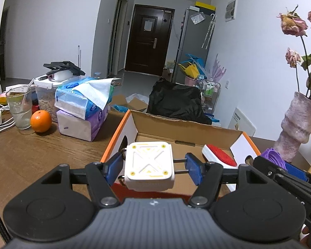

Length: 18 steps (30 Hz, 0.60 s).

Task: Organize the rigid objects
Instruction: 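Carry the purple cap and plug adapter with both grippers over the cardboard box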

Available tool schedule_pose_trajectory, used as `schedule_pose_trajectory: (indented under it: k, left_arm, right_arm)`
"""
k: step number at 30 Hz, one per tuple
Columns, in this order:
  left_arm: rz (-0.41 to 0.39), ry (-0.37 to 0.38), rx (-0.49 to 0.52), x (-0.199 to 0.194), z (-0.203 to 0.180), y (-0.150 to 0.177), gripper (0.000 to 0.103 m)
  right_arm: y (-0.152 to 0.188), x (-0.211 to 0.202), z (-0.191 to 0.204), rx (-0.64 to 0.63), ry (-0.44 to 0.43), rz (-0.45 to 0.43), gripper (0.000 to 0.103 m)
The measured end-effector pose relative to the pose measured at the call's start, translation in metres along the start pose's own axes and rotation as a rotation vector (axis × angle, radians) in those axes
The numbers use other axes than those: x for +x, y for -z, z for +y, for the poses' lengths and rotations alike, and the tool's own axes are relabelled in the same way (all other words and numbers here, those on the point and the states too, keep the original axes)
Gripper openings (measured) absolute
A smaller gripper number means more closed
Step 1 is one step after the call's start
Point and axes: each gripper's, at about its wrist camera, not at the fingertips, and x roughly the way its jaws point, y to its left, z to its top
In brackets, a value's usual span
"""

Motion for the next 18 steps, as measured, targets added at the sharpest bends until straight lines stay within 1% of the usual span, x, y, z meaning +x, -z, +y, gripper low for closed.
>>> schedule_pose_trajectory:
  k: [8,18]
  left_arm:
    - [0.004,-0.017,-0.002,0.023,-0.003,-0.009,0.067]
    - [0.011,-0.038,0.004,0.05,-0.003,-0.018,0.067]
  right_arm:
    - [-0.007,0.026,-0.011,0.024,0.018,0.015,0.052]
    - [-0.015,0.053,-0.02,0.023,0.042,0.042,0.052]
